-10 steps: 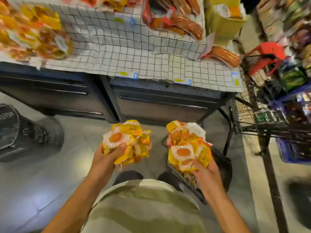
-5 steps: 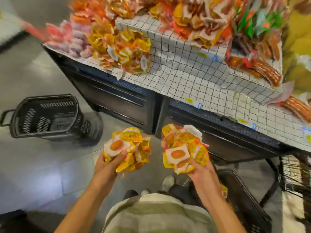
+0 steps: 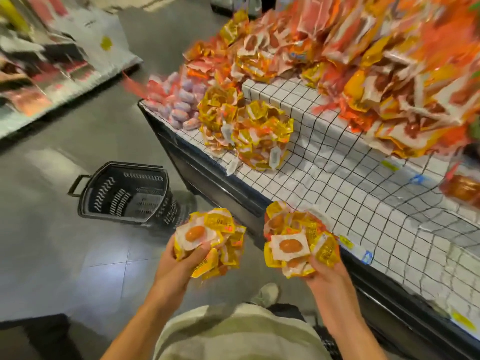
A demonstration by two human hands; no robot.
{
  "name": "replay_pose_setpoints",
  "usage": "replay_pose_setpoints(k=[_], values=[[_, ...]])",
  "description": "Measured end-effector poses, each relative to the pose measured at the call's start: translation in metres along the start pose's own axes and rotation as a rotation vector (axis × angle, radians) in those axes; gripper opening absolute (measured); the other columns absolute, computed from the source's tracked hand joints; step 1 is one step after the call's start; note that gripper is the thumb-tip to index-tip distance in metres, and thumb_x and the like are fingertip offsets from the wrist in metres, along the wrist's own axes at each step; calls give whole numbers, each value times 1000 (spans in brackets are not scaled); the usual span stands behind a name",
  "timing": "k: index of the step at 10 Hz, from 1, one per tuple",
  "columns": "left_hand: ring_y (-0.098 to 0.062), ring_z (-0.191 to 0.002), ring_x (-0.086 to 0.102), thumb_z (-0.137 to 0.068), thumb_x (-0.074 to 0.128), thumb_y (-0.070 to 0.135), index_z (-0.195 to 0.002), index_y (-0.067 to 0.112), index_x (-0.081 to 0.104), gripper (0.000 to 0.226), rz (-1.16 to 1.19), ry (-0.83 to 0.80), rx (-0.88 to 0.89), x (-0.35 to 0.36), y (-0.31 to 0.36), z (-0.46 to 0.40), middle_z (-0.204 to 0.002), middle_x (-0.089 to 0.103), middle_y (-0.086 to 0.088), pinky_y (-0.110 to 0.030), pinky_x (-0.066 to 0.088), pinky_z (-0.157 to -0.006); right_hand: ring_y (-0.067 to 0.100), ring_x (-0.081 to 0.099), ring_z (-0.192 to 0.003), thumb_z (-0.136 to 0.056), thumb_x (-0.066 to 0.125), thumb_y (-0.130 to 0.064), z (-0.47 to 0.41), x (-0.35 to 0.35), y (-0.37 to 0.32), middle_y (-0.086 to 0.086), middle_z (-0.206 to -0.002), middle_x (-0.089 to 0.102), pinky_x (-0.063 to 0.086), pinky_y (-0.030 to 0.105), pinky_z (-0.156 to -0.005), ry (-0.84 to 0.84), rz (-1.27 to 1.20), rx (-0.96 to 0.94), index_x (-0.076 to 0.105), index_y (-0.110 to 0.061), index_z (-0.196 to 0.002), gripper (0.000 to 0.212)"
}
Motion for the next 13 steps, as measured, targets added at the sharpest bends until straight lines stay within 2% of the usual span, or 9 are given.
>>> replay_pose_setpoints(k=[3, 4, 6, 7, 8, 9, 10, 11, 13], values=[[-31, -114, 68, -84, 76, 13, -126, 24, 64, 45, 33, -84, 5, 70, 37, -81, -123, 71, -10, -51, 53, -97, 29, 68, -118, -84, 62, -9, -79, 16, -72, 6, -132, 69, 53, 49, -90, 19, 11, -59, 58, -20, -138, 54], [-31, -117, 66, -81, 83, 19, -128, 24, 64, 51, -22, -207, -31, 104, 41, -115, -125, 70, -10, -51, 51, -100, 31, 68, -116, -90, 57, -5, -90, 7, -84, 8, -130, 70, 52, 53, -95, 117, -33, -94, 59, -18, -136, 48], [-28, -112, 69, -83, 76, 6, -131, 18, 60, 52, -64, -395, -182, 167, 41, -175, -121, 72, -9, -42, 58, -92, 27, 71, -112, -95, 55, 0, -83, -25, -83, 8, -127, 72, 58, 40, -84, 374, -155, -154, 61, -18, -131, 41], [-29, -108, 70, -79, 79, 8, -124, 19, 64, 49, -63, -496, -227, 205, 46, -199, -117, 73, -10, -33, 59, -77, 30, 69, -115, -80, 64, -3, -72, -39, -78, 11, -130, 70, 62, 42, -85, 525, -258, -257, 66, -18, -131, 53], [-30, -114, 68, -76, 85, 13, -132, 19, 60, 61, -46, -607, -276, 232, 43, -215, -124, 71, -10, -35, 59, -81, 23, 75, -102, -77, 63, -3, -60, -42, -75, 9, -121, 74, 63, 35, -71, 605, -280, -322, 78, -23, -111, 42], [-27, -120, 65, -85, 77, 13, -145, 25, 45, 69, 3, -643, -389, 260, 29, -229, -134, 65, -9, -38, 58, -87, 32, 68, -117, -86, 59, -1, -54, -39, -66, 13, -130, 69, 59, 45, -91, 706, -291, -337, 67, -13, -129, 46], [-14, -84, 75, -92, 66, 2, -116, 32, 63, 39, -116, -584, -463, 270, 7, -234, -96, 78, 5, -29, 59, -57, 19, 75, -100, -94, 63, -14, -44, -30, -55, 10, -118, 75, 63, 29, -80, 835, -291, -274, 55, -3, -136, 43], [-19, -84, 69, -87, 64, -10, -100, 21, 59, 35, -255, -486, -438, 264, -2, -239, -103, 71, -9, -31, 60, -63, 10, 76, -82, -93, 67, -18, -39, -29, -49, -10, -90, 78, 63, 29, -72, 880, -400, -277, 52, -2, -136, 48], [-26, -104, 69, -87, 68, -7, -127, 17, 52, 50, -199, -432, -505, 248, 0, -235, -120, 69, -10, -48, 54, -97, 39, 64, -121, -98, 45, 10, -69, -24, -55, 19, -131, 67, 55, 51, -95, 752, -318, -273, 53, -1, -141, 45]])
Point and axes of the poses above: each hand's wrist, its own z-axis away from the middle knuckle, its own x-axis out of the palm, y = z × x, the point moved 6 cm from there along -z, towards the middle knuckle
